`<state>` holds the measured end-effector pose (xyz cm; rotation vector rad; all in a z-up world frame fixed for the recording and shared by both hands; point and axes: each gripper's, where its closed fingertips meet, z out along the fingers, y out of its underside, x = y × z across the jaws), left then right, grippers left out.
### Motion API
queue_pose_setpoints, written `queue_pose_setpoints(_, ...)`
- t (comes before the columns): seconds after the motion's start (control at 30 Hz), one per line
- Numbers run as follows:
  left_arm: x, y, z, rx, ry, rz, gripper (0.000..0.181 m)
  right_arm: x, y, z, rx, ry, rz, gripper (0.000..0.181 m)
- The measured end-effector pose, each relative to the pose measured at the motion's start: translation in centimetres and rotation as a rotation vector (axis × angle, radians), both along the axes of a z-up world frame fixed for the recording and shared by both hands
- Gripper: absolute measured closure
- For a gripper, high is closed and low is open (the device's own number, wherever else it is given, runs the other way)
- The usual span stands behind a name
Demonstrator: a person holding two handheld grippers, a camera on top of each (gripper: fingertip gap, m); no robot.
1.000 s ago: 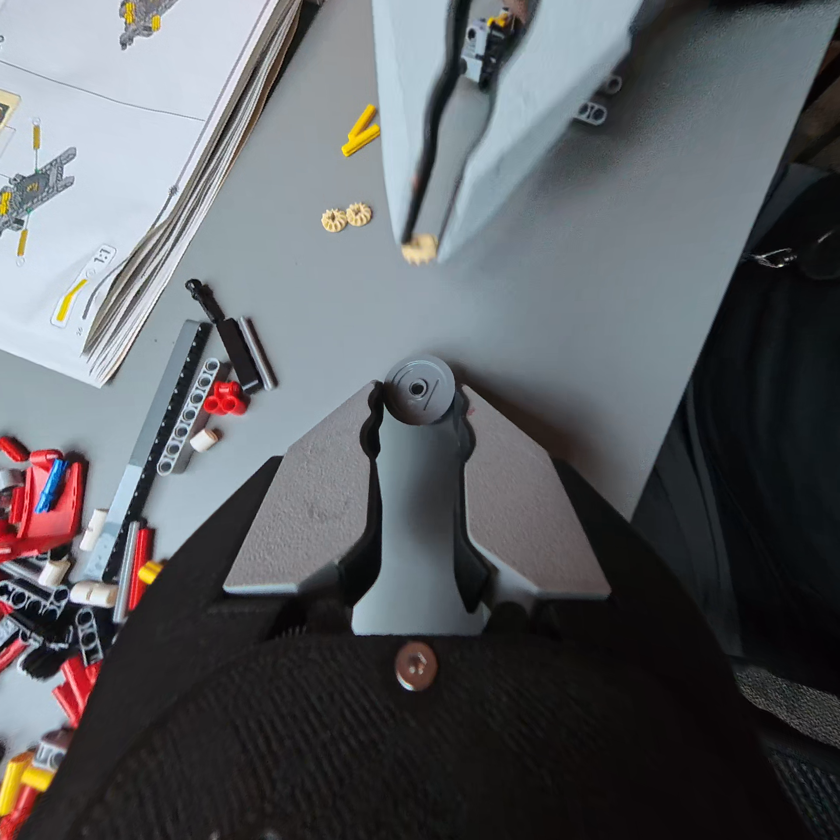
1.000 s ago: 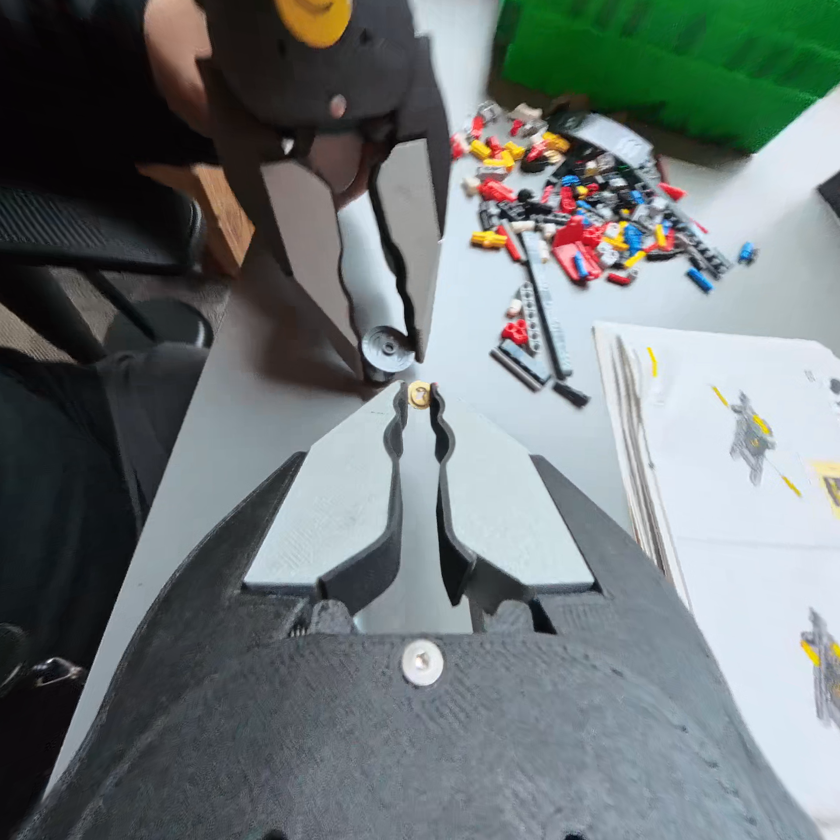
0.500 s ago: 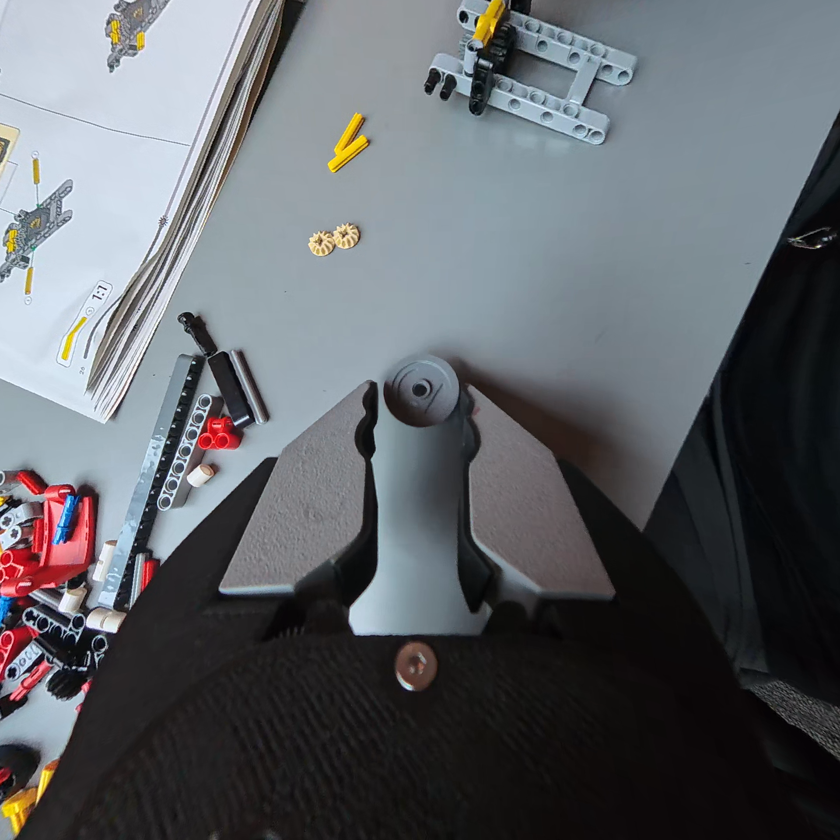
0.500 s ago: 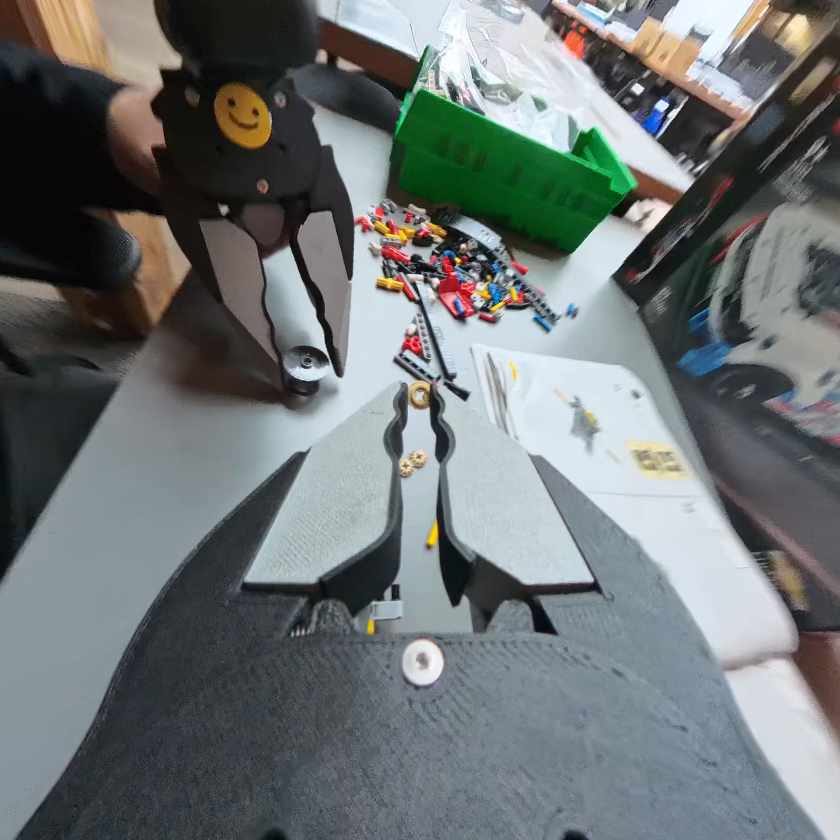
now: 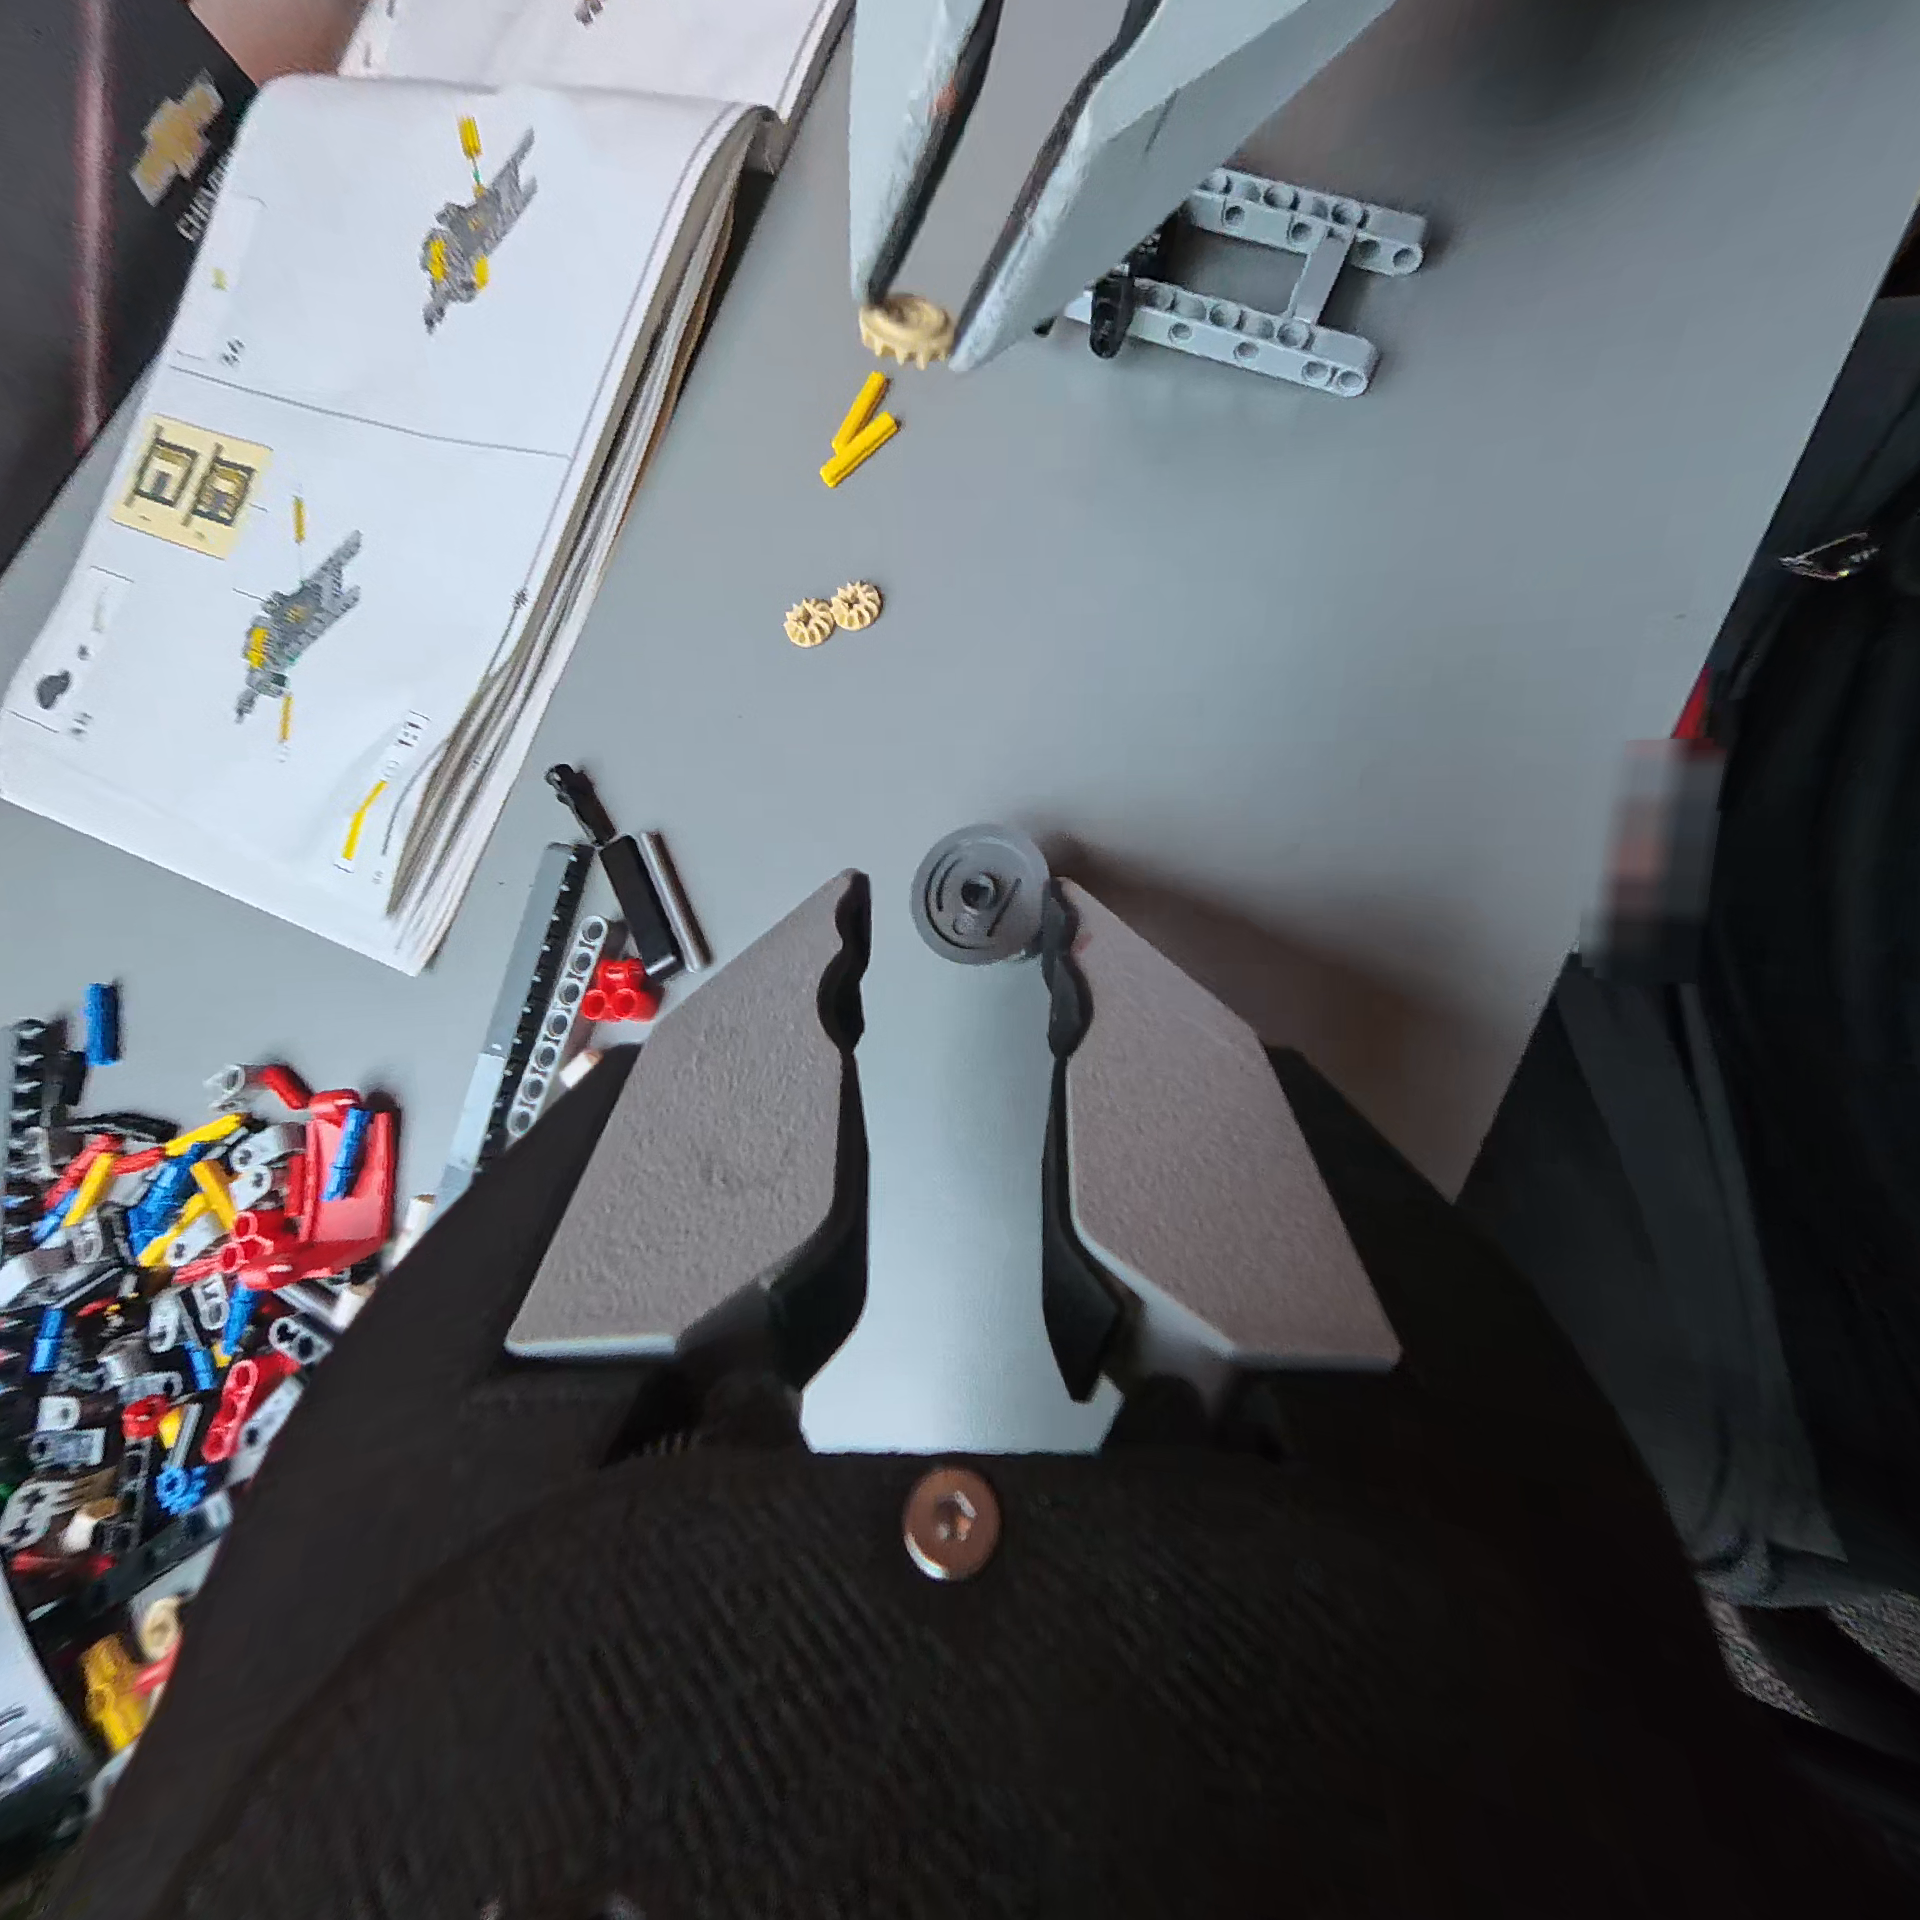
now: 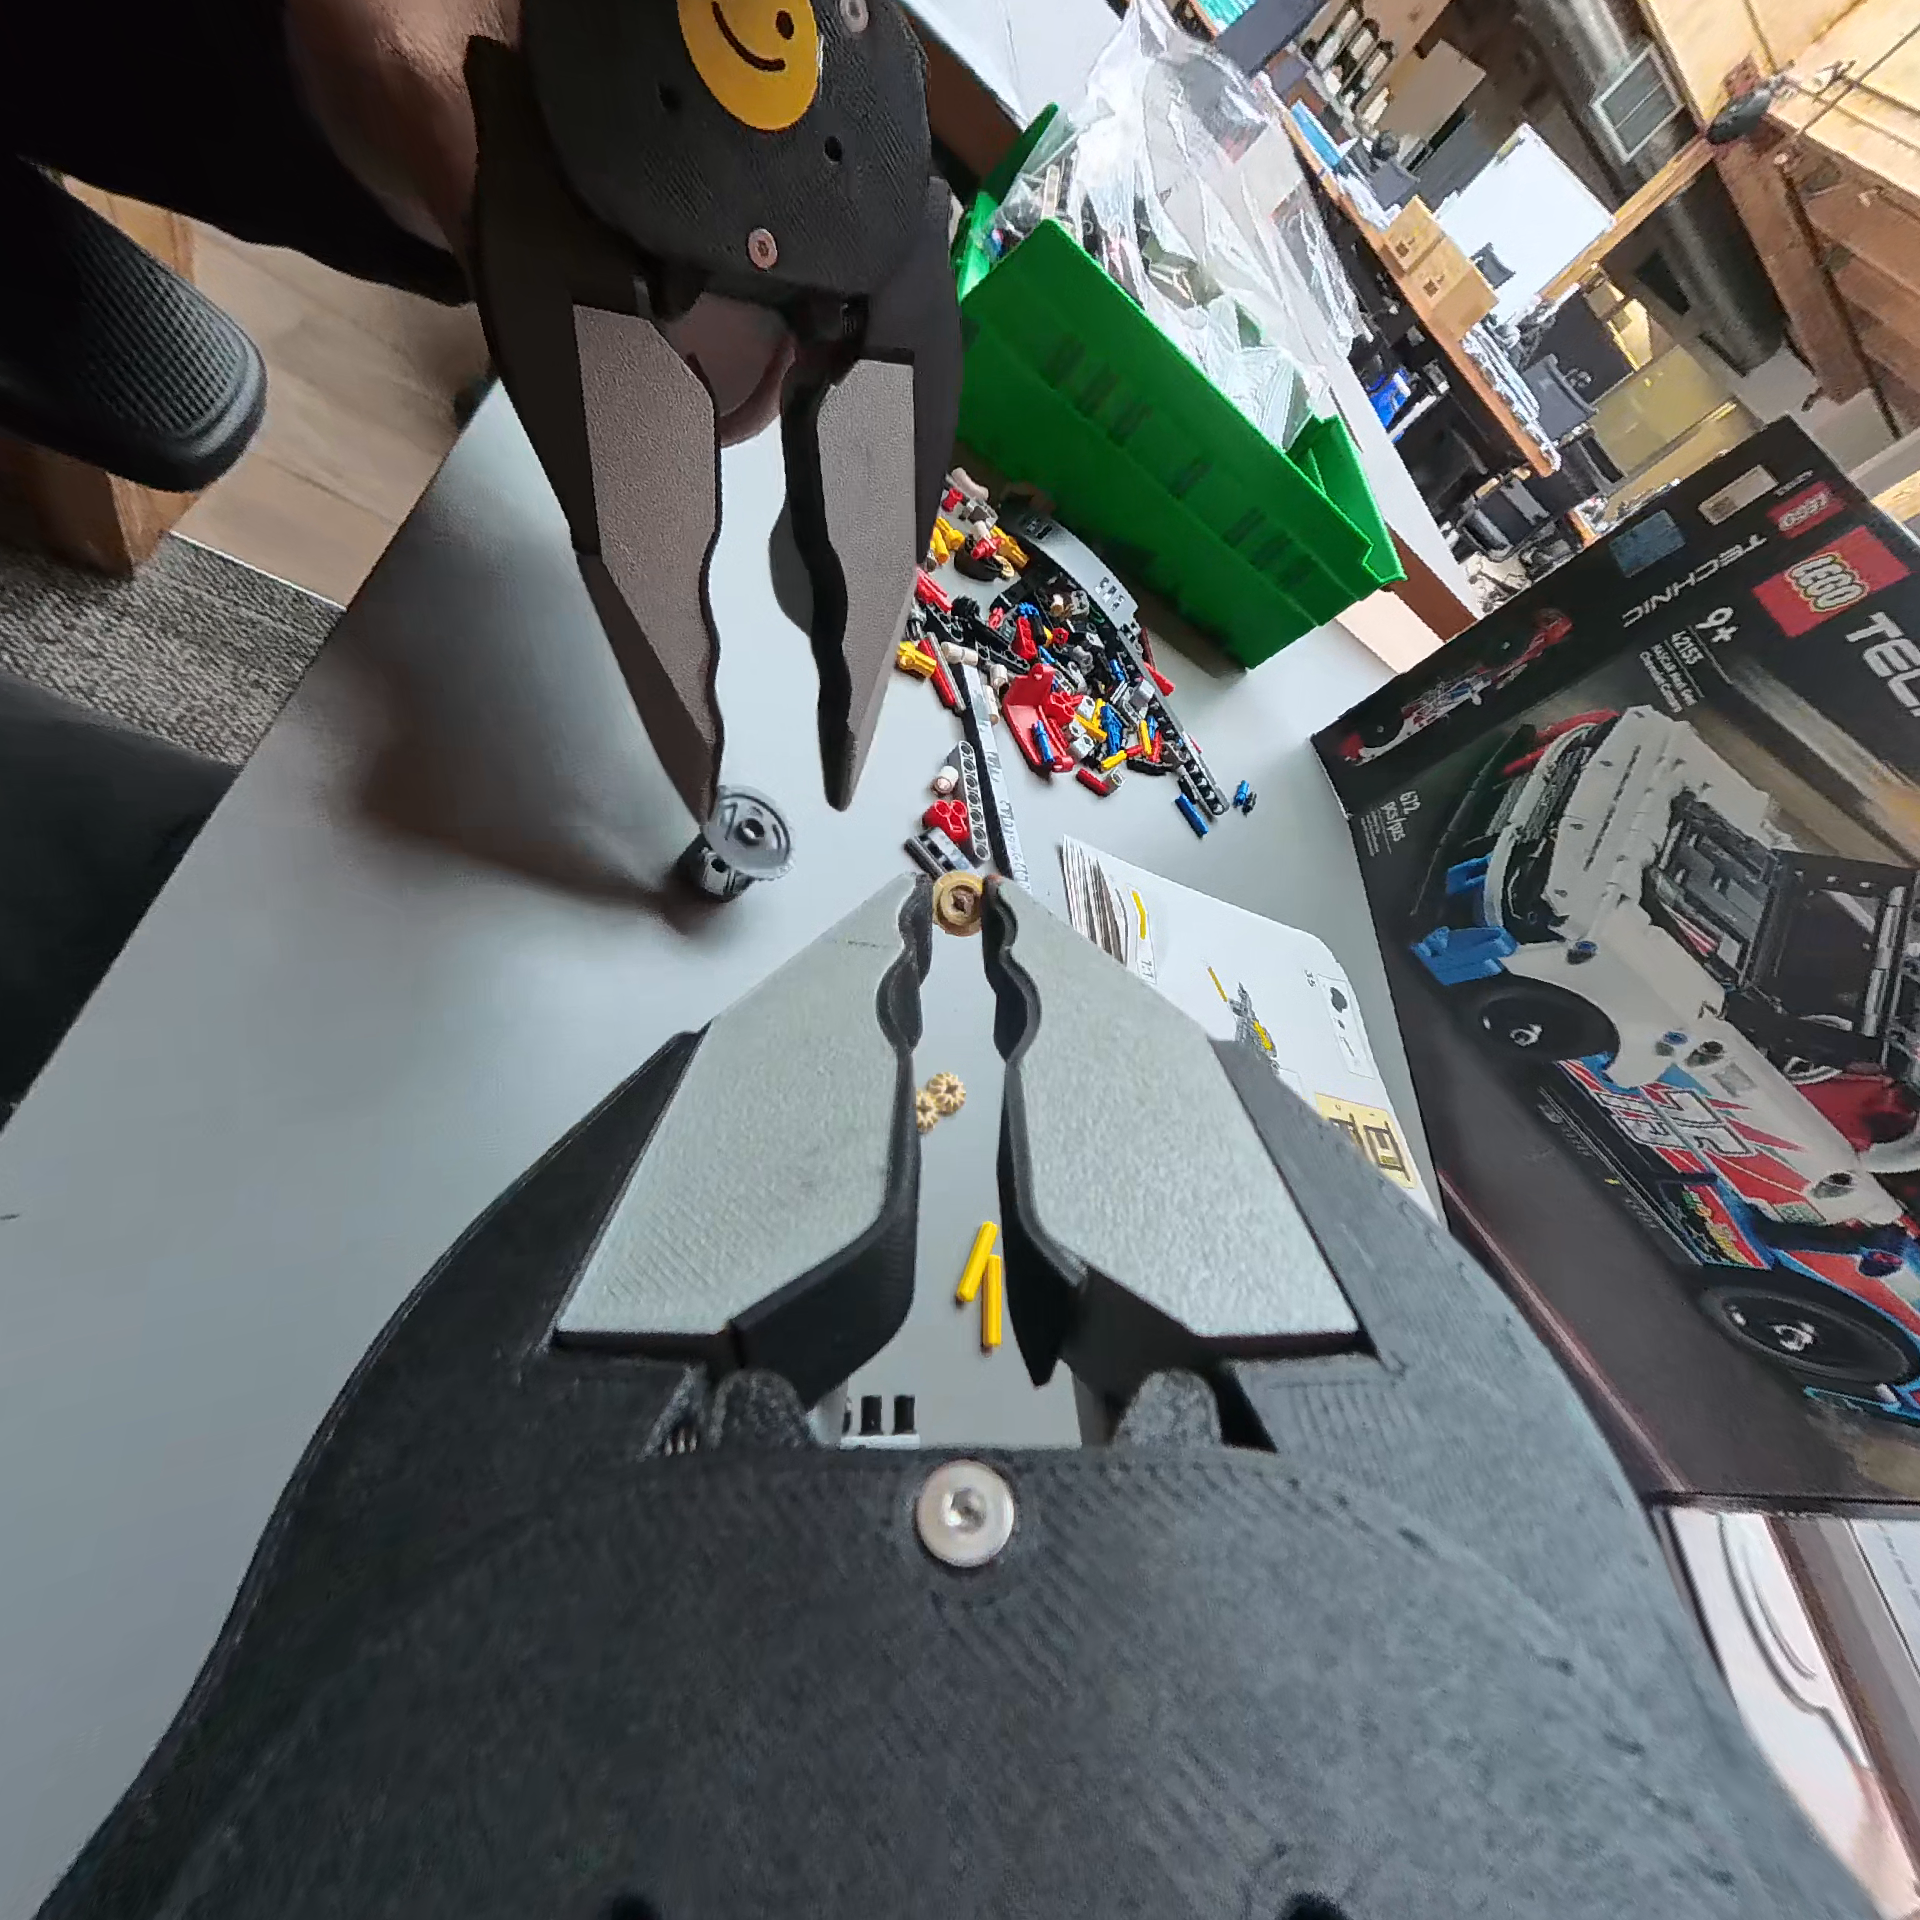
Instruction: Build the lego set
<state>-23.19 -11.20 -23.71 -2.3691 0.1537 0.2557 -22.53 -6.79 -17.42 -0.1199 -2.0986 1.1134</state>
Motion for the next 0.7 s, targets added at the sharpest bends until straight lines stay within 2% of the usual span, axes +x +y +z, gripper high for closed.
queue_pose_setpoints(0.1, 0.4, 0.4, 0.7, 0.02, 0.031, -0.022, 0.155, 0.2, -0.3, 0.1, -0.023, -0.021, 0.009, 0.175)
queue_pose_setpoints(0.27, 0.9, 0.4, 0.0, 0.001, 0.006, -0.032, 0.151, 0.4, -0.5, -0.1, -0.022, -0.038, 0.018, 0.175)
queue_pose_setpoints(0.37, 0.9, 0.6, 0.6, 0.029, 0.02, -0.033, 0.153, 0.8, -1.0, -0.1, -0.042, -0.067, 0.046, 0.175)
queue_pose_setpoints(0.6, 1.3, 1.7, 3.3, 0.104, 0.262, -0.057, 0.174, 2.1, -2.1, 0.0, -0.127, -0.193, 0.129, 0.175)
queue_pose_setpoints(0.7, 2.0, 2.2, 4.1, 0.141, 0.313, -0.087, 0.176, 2.2, -2.2, 0.0, -0.155, -0.228, 0.14, 0.175)
